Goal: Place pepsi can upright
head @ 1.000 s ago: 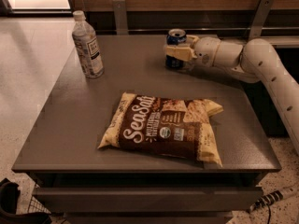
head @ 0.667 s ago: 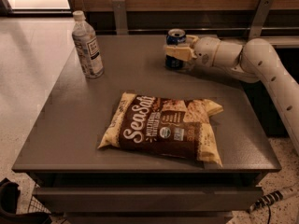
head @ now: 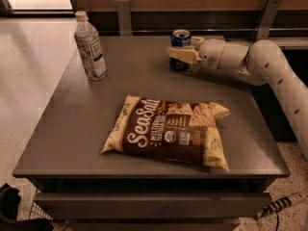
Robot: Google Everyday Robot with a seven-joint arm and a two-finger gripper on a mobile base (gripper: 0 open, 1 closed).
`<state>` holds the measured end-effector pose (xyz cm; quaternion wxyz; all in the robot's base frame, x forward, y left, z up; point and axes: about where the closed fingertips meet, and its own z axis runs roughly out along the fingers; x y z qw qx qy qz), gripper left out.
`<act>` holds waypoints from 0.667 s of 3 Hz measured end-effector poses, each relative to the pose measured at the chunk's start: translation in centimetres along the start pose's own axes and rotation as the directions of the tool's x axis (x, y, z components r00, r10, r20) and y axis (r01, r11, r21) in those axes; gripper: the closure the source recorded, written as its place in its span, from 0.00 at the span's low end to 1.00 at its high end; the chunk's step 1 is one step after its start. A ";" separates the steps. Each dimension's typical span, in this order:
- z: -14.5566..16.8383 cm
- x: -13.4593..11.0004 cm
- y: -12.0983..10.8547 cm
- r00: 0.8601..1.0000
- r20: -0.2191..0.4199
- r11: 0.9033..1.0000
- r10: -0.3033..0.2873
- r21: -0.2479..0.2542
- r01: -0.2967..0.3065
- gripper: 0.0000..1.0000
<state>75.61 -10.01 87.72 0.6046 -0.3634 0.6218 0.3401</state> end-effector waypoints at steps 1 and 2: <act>0.3 0.0 0.2 1.000 0.000 1.000 0.000 -0.005 0.000 0.00; 0.3 0.0 0.2 1.000 0.000 1.000 0.000 -0.005 0.000 0.00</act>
Offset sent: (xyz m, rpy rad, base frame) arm 0.0000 0.0029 -0.0001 0.0004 0.0003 0.0041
